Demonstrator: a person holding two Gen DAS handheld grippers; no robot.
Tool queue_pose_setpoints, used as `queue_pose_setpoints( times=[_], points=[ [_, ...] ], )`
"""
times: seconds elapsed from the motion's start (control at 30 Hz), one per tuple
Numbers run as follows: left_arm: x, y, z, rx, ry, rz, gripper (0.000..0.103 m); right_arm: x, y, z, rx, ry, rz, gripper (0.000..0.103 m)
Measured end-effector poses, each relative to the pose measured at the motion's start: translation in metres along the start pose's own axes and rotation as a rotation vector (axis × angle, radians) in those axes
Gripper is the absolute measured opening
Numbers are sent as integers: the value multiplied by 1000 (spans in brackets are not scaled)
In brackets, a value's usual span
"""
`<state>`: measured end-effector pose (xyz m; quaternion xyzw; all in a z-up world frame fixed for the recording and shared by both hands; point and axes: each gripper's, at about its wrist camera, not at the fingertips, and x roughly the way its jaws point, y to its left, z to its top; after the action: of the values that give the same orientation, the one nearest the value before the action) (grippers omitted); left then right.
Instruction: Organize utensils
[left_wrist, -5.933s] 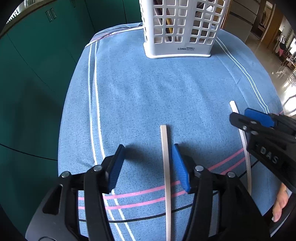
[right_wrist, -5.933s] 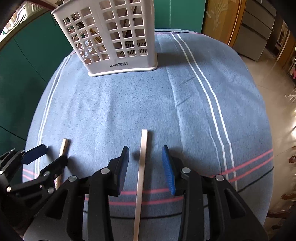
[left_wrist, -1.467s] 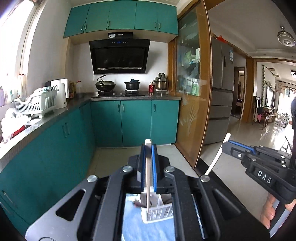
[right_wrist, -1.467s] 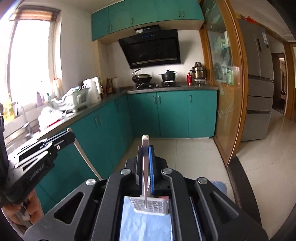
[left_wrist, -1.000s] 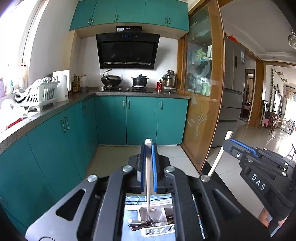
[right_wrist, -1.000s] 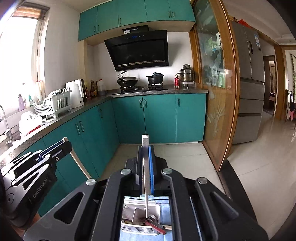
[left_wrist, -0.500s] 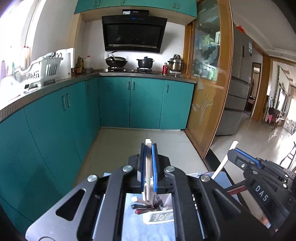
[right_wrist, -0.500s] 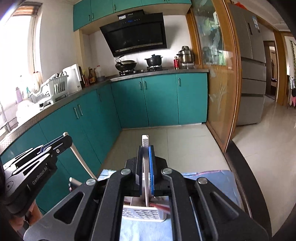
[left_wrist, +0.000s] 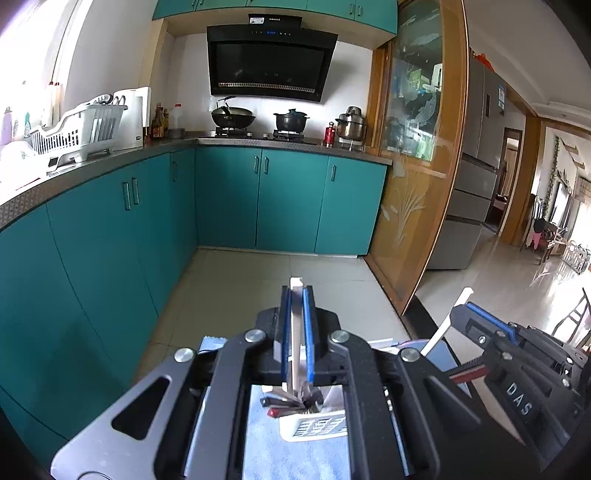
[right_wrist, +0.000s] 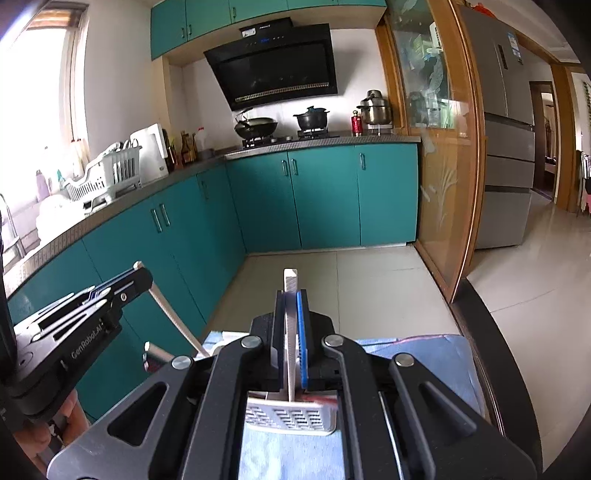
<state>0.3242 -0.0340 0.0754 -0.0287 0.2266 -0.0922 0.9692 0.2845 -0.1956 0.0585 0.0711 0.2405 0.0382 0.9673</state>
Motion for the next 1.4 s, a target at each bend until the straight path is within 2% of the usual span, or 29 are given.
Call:
queue_pose_setpoints(
  times=[0.07,0.1,0.17,0.23,0.27,0.3,0.33,0.37,0.43,0.5,0.57,0.63,0.7,0.87,1.03,1.2,1.4],
  points=[
    [-4,0,0,2,-5,5,10,1,1,-2,-8,9,-15,9],
    [-6,0,0,5,-7,3,16,0,2,-2,-11,13,-17,12],
    [-14,1,2,7,-19,10,26,-4,3,-1,-10,9,-13,25],
    [-27,5,2,3,-39,18,50,-13,3,0,-11,-14,-12,42],
    [-34,7,2,2,-51,20,57,-19,3,0,-11,-33,-13,50],
    [-41,9,1,0,-62,25,67,-27,3,0,-13,-53,-16,54],
    [-49,11,-1,1,-71,36,72,-32,3,0,-15,-66,-17,61],
    [-55,11,-3,7,-72,46,74,-42,3,-1,-21,-90,-18,66],
    [-65,11,-11,31,-67,75,82,-57,3,-3,-30,-118,-22,71],
    [-80,12,-23,48,-71,156,87,-78,2,-9,-36,-147,-28,77],
    [-99,15,-40,49,-70,222,90,-99,1,-20,-50,-164,-32,90],
    [-122,21,-61,19,-81,200,99,-126,-2,-44,-71,-186,-53,98],
    [-136,23,-76,-1,-80,198,99,-143,-5,-66,-73,-193,-72,100],
    [-166,12,-118,23,-43,157,99,-157,-15,-112,-7,-95,-159,100],
    [-186,-5,-151,114,0,134,99,-168,-17,-148,37,-29,-134,100],
    [-207,-10,-173,119,-2,124,99,-176,-2,-164,-16,-2,-159,100],
    [-215,-12,-179,125,10,141,99,-178,18,-176,-73,28,-154,100]
  ],
)
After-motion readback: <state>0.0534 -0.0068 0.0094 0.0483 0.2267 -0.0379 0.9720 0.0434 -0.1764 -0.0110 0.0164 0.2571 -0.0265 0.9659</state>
